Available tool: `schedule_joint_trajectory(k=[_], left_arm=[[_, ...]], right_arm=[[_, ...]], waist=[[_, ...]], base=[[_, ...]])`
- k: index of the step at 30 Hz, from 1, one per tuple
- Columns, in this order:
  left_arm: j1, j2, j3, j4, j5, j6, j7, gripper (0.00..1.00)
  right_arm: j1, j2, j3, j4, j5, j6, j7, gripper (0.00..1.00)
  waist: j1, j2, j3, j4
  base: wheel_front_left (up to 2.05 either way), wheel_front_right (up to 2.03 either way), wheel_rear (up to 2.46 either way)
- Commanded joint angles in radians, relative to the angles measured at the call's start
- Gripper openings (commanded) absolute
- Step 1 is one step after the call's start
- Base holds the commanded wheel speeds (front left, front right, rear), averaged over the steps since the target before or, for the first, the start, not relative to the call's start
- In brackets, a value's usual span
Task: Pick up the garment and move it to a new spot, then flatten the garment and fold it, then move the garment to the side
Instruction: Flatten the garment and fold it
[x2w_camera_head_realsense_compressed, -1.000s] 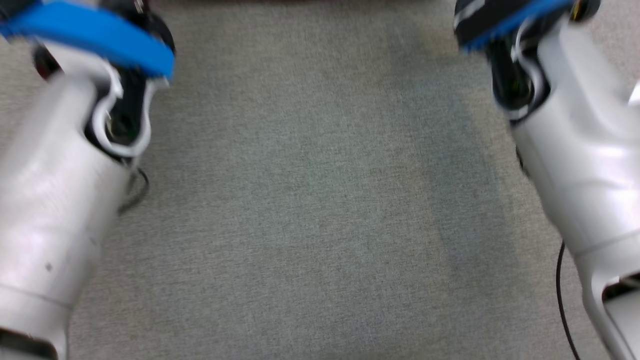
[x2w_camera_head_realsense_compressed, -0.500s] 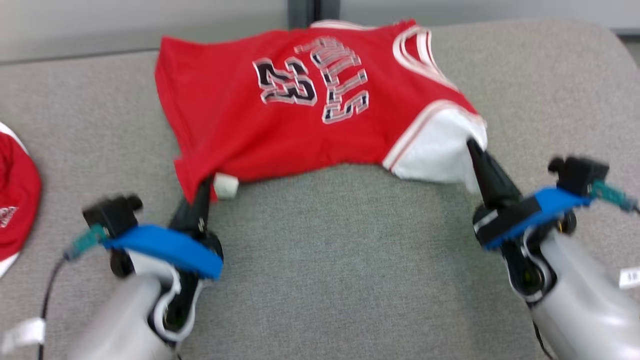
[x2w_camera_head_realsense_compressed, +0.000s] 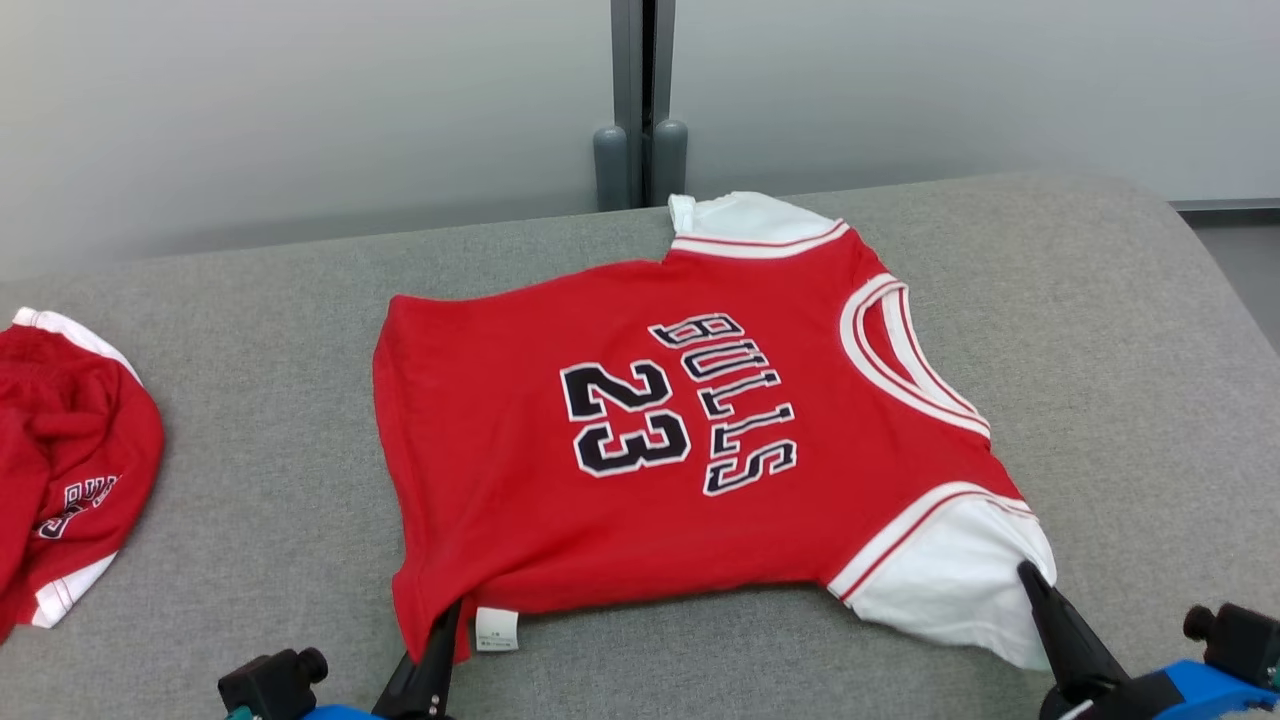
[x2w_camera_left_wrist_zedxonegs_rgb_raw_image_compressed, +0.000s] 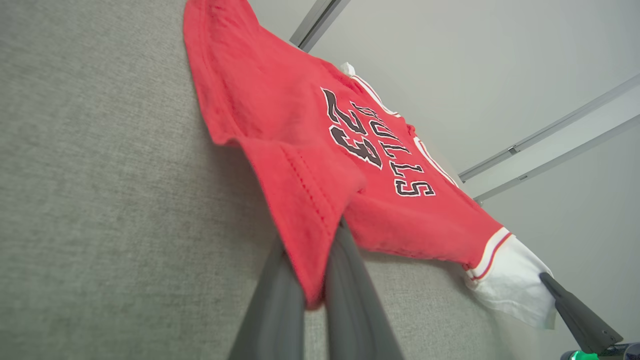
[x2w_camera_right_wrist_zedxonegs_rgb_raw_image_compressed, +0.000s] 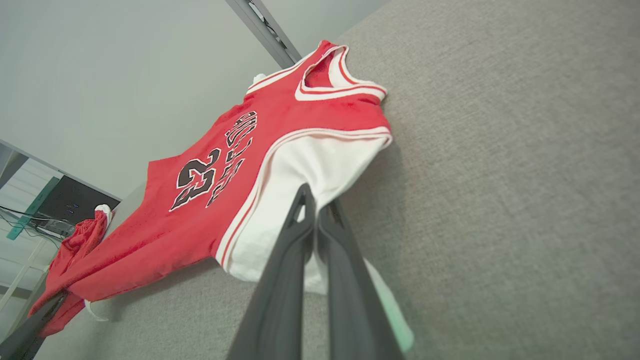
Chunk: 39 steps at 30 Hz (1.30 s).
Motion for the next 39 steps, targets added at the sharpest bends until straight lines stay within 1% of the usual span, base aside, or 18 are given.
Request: schedule_joint_trajectory(k=[1, 5, 9, 12, 16, 21, 26, 30, 34, 39], left_arm=[[0.015, 0.010, 0.004, -0.020, 0.013, -0.003, -0.005, 0.00], [0.073, 0.022, 0.016, -0.051, 0.015, 0.001, -0.005, 0.00], [0.092, 0.039, 0.011, -0.057, 0.020, 0.012, 0.005, 0.00], [0.094, 0.050, 0.005, -0.053, 0.018, 0.012, 0.020, 0.00], [0.077, 0.043, -0.002, -0.046, 0.022, 0.012, 0.026, 0.00], [0.050, 0.035, -0.009, -0.037, 0.034, 0.009, 0.026, 0.00], [0.027, 0.032, -0.015, -0.023, 0.043, 0.005, 0.023, 0.00], [0.008, 0.032, -0.025, -0.013, 0.045, 0.002, 0.029, 0.00], [-0.014, 0.032, -0.035, -0.006, 0.048, 0.000, 0.037, 0.00], [-0.043, 0.035, -0.041, -0.005, 0.049, -0.002, 0.048, 0.00]], right_arm=[[0.045, -0.002, -0.032, -0.032, -0.013, 0.000, 0.013, 0.00], [0.155, 0.027, -0.126, -0.118, -0.046, 0.000, 0.089, 0.00], [0.234, 0.072, -0.220, -0.185, -0.094, 0.000, 0.179, 0.00], [0.264, 0.117, -0.283, -0.224, -0.135, 0.000, 0.240, 0.00], [0.274, 0.172, -0.353, -0.263, -0.185, 0.000, 0.308, 0.00], [0.241, 0.224, -0.397, -0.306, -0.236, 0.000, 0.381, 0.00], [0.188, 0.252, -0.428, -0.324, -0.262, 0.000, 0.432, 0.00], [0.114, 0.247, -0.439, -0.299, -0.274, 0.000, 0.469, 0.00], [0.018, 0.237, -0.446, -0.243, -0.283, 0.000, 0.496, 0.00], [-0.100, 0.223, -0.427, -0.153, -0.303, 0.000, 0.526, 0.00]], waist=[[0.0003, 0.0004, -0.014, -0.007], [0.0003, 0.0004, -0.021, -0.006], [0.0003, 0.0004, -0.025, -0.004], [0.0003, 0.0004, -0.023, -0.001], [0.0003, 0.0004, -0.020, 0.000], [0.0003, 0.0004, -0.018, 0.002], [0.0003, 0.0004, -0.014, 0.002], [0.0003, 0.0004, -0.006, 0.002], [0.0003, 0.0004, 0.005, 0.009], [0.0003, 0.0004, 0.021, 0.020]], base=[[0.00, 0.00, 0.00], [0.00, 0.00, 0.00], [0.00, 0.00, 0.00], [0.00, 0.00, 0.00], [0.00, 0.00, 0.00], [0.00, 0.00, 0.00], [0.00, 0.00, 0.00], [0.00, 0.00, 0.00], [0.00, 0.00, 0.00], [0.00, 0.00, 0.00]])
